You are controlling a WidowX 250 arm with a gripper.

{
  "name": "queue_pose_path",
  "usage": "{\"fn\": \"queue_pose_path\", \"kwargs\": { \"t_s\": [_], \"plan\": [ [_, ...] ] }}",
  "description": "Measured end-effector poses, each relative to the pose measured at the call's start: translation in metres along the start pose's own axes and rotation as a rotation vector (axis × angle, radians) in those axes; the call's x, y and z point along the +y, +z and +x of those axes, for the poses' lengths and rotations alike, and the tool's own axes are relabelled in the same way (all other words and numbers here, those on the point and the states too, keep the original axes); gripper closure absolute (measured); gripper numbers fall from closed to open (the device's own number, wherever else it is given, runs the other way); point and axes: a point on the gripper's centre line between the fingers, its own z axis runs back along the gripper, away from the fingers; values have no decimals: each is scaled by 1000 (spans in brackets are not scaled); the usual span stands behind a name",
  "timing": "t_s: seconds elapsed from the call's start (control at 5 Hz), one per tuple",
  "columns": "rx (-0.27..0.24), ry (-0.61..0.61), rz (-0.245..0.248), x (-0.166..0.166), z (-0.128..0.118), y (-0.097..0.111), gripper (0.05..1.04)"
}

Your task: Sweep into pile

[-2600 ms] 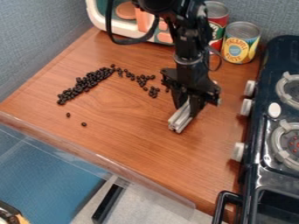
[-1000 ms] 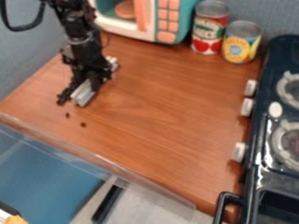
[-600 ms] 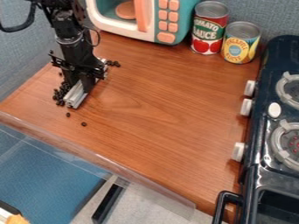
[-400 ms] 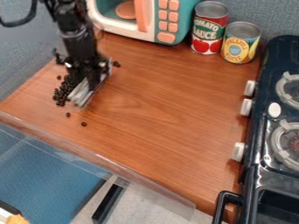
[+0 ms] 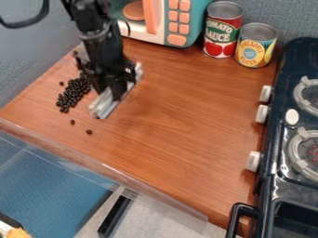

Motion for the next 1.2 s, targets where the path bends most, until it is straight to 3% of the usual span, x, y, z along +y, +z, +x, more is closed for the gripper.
{"fn": "queue_pose_path", "kwargs": {
  "t_s": [0.2,0.6,0.8,1.2],
  "plan": [
    [40,-127,20,-8,-28,-13,727],
    [41,-405,78,11,-44,-24,727],
    [52,-450,97,25,-40,-27,727],
    [40,-426,149,70,-20,-26,727]
  ]
}}
